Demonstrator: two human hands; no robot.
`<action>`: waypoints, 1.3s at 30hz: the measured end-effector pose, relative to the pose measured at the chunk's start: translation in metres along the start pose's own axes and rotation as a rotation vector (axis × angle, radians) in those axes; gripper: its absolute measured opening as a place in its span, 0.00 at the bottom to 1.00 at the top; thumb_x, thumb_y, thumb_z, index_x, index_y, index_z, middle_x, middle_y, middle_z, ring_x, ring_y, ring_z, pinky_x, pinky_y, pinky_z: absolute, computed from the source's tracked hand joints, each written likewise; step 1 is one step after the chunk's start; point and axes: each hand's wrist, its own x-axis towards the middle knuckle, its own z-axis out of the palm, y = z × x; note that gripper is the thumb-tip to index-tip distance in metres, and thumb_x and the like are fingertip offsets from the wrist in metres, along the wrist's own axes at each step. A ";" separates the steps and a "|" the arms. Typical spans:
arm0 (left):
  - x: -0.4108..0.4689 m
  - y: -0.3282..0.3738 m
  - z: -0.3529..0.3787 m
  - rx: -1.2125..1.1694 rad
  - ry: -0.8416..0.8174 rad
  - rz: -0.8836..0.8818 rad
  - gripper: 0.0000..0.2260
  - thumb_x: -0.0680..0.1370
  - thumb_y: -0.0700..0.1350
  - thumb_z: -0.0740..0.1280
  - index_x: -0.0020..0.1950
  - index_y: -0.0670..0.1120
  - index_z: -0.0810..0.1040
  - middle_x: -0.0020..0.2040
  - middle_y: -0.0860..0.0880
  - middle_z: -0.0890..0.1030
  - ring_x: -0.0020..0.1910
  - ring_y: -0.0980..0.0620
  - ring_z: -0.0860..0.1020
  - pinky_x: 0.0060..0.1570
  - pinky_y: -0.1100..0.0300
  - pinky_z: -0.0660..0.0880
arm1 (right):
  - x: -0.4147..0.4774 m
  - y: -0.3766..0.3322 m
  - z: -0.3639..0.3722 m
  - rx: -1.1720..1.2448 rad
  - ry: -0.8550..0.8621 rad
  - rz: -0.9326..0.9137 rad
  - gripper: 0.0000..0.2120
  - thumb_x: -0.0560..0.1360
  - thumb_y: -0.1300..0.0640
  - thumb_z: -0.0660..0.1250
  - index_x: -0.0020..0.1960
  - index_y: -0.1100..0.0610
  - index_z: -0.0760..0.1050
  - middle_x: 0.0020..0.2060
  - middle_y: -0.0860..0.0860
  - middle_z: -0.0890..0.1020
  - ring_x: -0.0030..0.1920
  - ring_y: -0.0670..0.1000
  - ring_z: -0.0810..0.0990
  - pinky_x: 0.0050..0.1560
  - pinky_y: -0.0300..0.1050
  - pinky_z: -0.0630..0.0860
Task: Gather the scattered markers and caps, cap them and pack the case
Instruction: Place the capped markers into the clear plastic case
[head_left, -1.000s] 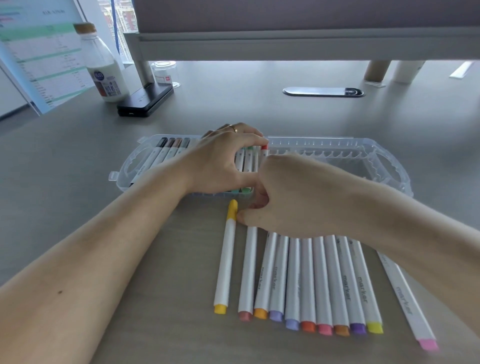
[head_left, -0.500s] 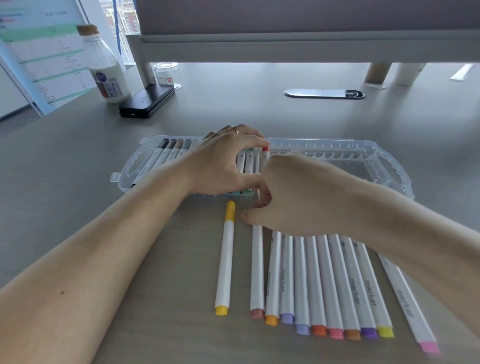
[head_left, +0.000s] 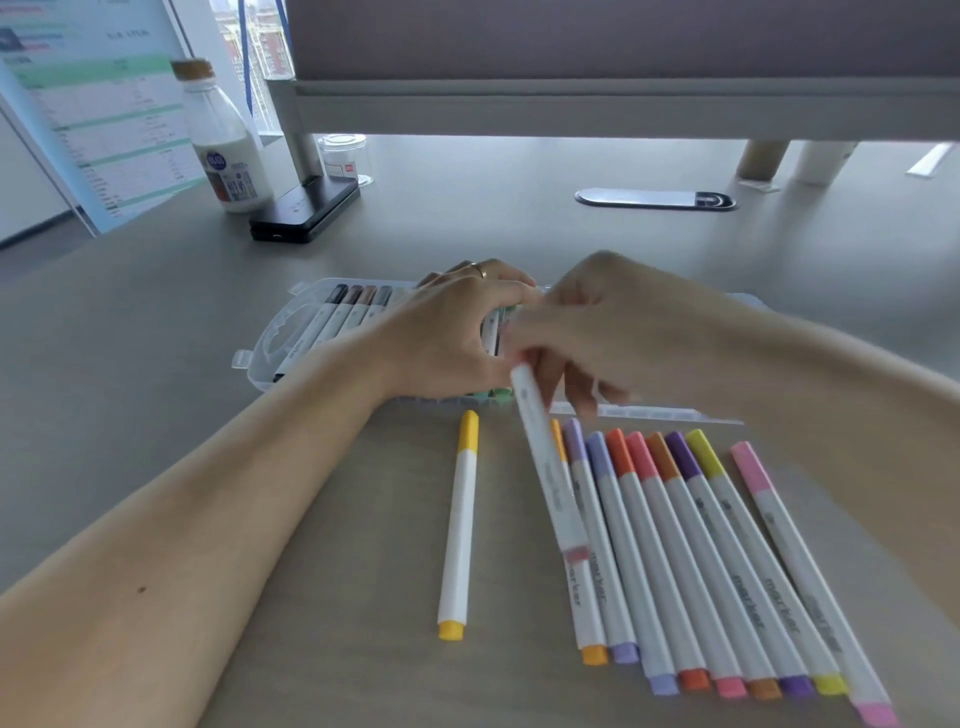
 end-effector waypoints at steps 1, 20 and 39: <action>0.000 0.000 0.001 0.004 0.011 0.004 0.26 0.66 0.68 0.65 0.61 0.60 0.80 0.62 0.59 0.77 0.65 0.55 0.74 0.68 0.49 0.71 | -0.001 0.000 -0.005 0.131 0.009 -0.031 0.15 0.79 0.52 0.66 0.37 0.58 0.82 0.32 0.53 0.86 0.27 0.48 0.82 0.29 0.40 0.75; -0.009 -0.002 -0.005 0.045 0.051 -0.028 0.33 0.77 0.69 0.61 0.78 0.55 0.70 0.72 0.57 0.75 0.71 0.58 0.72 0.72 0.50 0.69 | 0.025 0.051 -0.026 0.702 0.268 0.068 0.07 0.77 0.62 0.72 0.54 0.62 0.83 0.47 0.57 0.88 0.48 0.52 0.88 0.47 0.39 0.84; -0.002 0.000 0.003 0.036 -0.006 -0.040 0.42 0.68 0.78 0.62 0.75 0.56 0.73 0.73 0.58 0.72 0.72 0.57 0.69 0.71 0.49 0.67 | 0.026 0.046 -0.008 -0.011 0.290 0.000 0.18 0.69 0.51 0.80 0.58 0.51 0.82 0.36 0.43 0.87 0.37 0.42 0.86 0.38 0.39 0.81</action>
